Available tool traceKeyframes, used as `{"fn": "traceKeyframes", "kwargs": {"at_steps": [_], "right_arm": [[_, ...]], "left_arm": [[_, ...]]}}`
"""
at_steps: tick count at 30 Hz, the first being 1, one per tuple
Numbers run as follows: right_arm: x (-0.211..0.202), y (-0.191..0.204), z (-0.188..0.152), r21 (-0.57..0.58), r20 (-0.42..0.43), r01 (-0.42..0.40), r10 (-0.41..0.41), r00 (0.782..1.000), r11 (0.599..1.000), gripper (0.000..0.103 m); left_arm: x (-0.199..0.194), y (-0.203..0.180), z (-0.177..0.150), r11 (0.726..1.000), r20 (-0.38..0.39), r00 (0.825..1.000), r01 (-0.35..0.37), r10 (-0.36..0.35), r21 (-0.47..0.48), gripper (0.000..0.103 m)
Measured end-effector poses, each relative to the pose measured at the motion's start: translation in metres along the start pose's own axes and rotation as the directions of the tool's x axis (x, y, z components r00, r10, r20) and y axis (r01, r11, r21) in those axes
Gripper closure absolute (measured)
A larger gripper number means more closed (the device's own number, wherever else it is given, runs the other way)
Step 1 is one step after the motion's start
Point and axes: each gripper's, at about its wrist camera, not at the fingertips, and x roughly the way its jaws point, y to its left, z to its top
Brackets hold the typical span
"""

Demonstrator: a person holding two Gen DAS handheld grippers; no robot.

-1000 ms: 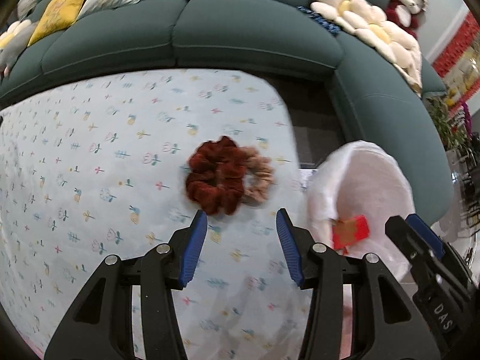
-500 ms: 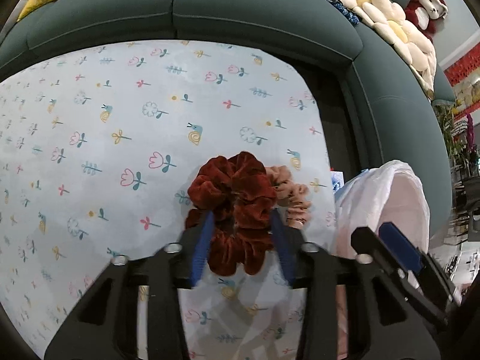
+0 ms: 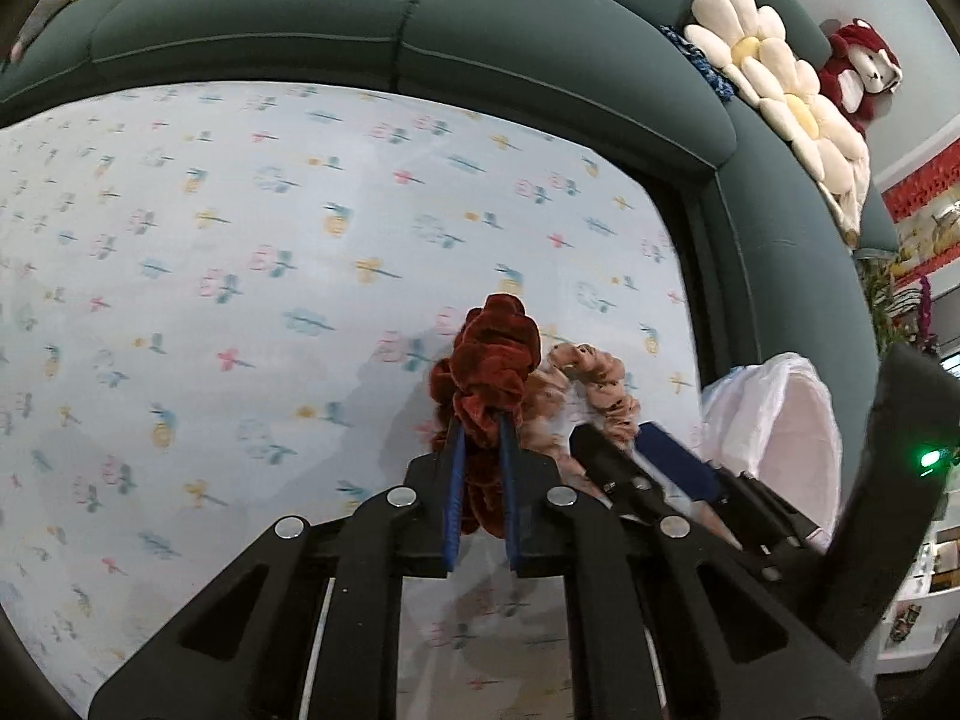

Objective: Collect trash
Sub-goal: 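Grasp the dark red scrunchie with the left tool while the right grasps the pink scrunchie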

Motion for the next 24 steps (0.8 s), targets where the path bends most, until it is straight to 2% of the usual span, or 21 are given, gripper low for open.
{"fn": "traceKeyframes", "kwargs": {"at_steps": [4,5,7,13,24], "right_arm": [[0.004,0.013,-0.008,-0.034,0.000,0.047,-0.047,0.999,0.998,0.079],[0.004,0.012,-0.008,-0.032,-0.005,0.045,-0.045,0.999,0.998,0.085],[0.002,0.012,-0.009,-0.020,-0.012,0.031,-0.031,0.999,0.999,0.089],[-0.023,0.013,-0.011,-0.016,0.026,0.004,-0.004,1.000,1.000,0.091],[-0.104,0.013,-0.010,-0.017,0.159,-0.032,0.035,0.987,0.999,0.091]], "left_arm": [[-0.008,0.014,-0.002,1.000,0.008,1.000,-0.027,0.027,-0.003,0.093],[-0.009,0.016,-0.002,1.000,0.009,1.000,-0.028,0.029,-0.007,0.093],[-0.015,0.022,-0.003,0.999,0.015,0.999,-0.029,0.029,-0.019,0.094],[-0.031,0.022,-0.009,0.999,0.036,0.999,-0.022,0.023,-0.030,0.094],[-0.080,-0.007,-0.022,1.000,0.105,0.994,0.002,-0.004,0.019,0.095]]}}
